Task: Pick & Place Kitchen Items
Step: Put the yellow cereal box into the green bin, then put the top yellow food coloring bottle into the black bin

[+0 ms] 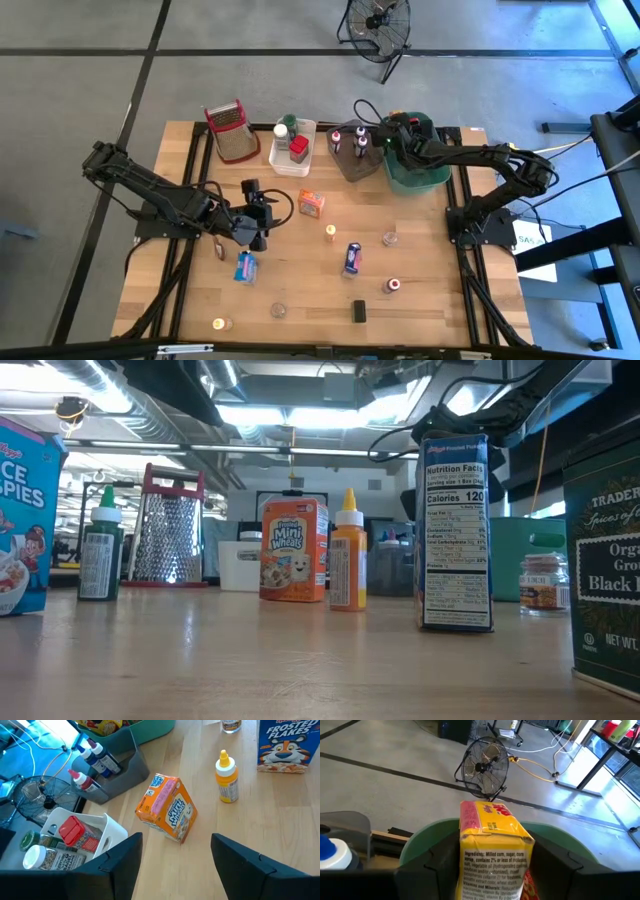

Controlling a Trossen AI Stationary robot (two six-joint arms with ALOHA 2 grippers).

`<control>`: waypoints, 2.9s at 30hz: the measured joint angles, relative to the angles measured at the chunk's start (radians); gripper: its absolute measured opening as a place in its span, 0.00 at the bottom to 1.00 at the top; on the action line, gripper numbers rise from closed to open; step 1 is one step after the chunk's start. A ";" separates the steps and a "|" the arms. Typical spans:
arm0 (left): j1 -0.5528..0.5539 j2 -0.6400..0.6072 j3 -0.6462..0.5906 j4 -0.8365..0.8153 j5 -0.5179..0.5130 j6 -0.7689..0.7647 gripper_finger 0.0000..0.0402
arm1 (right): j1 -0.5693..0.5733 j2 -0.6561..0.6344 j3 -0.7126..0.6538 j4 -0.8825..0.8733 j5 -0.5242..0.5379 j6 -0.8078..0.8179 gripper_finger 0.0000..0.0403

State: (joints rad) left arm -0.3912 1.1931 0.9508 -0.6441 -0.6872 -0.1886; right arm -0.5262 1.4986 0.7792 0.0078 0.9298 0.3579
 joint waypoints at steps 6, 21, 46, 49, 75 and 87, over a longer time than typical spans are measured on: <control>0.000 0.000 0.000 0.000 0.000 0.009 0.58 | 0.000 0.000 0.000 -0.005 -0.026 -0.007 0.51; 0.000 0.000 0.000 0.000 0.000 0.008 0.57 | -0.003 0.000 0.000 -0.004 -0.052 -0.011 0.51; 0.000 0.000 0.000 0.000 0.000 0.010 0.58 | -0.003 0.000 0.000 0.005 -0.035 -0.090 0.62; 0.000 0.000 0.000 0.000 0.000 0.011 0.58 | 0.012 -0.024 0.000 0.005 0.019 -0.107 0.62; -0.001 0.000 0.000 -0.005 0.078 0.002 0.57 | 0.493 -0.426 0.002 -0.050 -0.571 -0.374 0.62; -0.001 0.000 0.000 -0.004 0.077 0.000 0.57 | 0.541 -0.313 0.002 0.068 -0.582 -0.419 0.62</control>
State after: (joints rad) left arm -0.3920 1.1931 0.9504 -0.6481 -0.6102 -0.1883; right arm 0.0143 1.1857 0.7807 0.0759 0.3480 -0.0610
